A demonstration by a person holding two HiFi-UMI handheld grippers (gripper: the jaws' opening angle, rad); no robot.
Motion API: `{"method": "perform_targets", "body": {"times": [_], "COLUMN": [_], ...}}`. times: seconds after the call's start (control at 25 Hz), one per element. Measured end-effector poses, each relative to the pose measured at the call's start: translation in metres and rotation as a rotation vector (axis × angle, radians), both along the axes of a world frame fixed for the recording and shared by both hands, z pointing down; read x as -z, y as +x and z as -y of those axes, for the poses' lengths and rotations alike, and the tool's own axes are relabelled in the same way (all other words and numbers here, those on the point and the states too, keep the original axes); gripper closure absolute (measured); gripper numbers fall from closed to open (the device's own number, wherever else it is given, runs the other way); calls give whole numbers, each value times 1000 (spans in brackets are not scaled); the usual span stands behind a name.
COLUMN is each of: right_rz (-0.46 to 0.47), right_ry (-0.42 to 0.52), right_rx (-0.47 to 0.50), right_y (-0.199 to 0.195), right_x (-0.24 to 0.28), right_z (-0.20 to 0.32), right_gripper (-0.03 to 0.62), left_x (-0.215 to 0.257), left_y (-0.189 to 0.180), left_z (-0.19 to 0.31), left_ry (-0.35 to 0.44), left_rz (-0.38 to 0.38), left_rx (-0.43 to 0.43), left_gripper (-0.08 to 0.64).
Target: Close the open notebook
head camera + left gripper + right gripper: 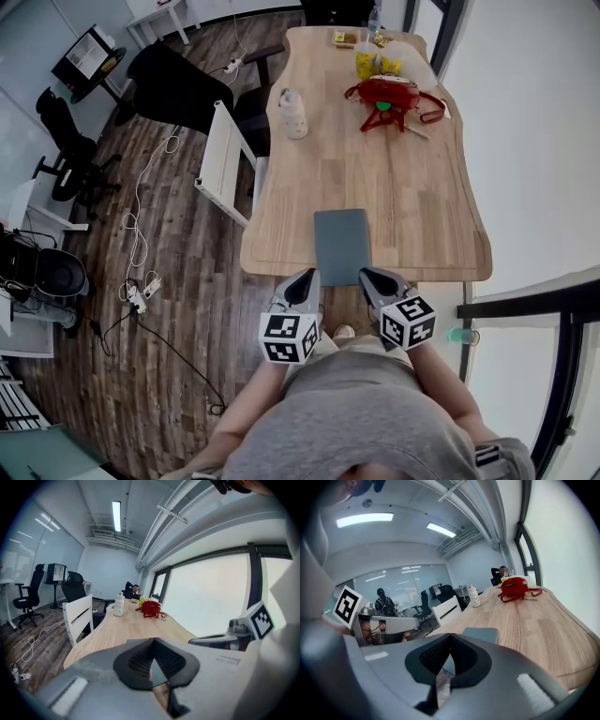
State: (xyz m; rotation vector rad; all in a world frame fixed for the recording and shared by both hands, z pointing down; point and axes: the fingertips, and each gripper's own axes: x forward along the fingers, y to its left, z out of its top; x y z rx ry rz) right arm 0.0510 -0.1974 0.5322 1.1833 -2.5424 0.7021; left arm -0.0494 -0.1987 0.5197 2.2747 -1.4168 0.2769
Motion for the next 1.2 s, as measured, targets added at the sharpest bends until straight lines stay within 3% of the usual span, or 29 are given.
{"method": "perform_targets", "body": {"times": [0.44,0.72,1.2], "right_rz": [3,-43,-24], "right_ry": [51,87,100], "right_rx": [-25,-29,-44], "right_y": [16,20,22], "right_x": [16,15,19], "right_z": [-14,-24,-31], "right_gripper": [589,592,591], "left_x": [3,0,0], "left_y": [13,13,13], "left_z": [-13,-24,-33], "left_ry": [11,12,9], "left_rz": [-3,3,12], "left_rx": [-20,-20,-26], "left_gripper": [557,557,557]}}
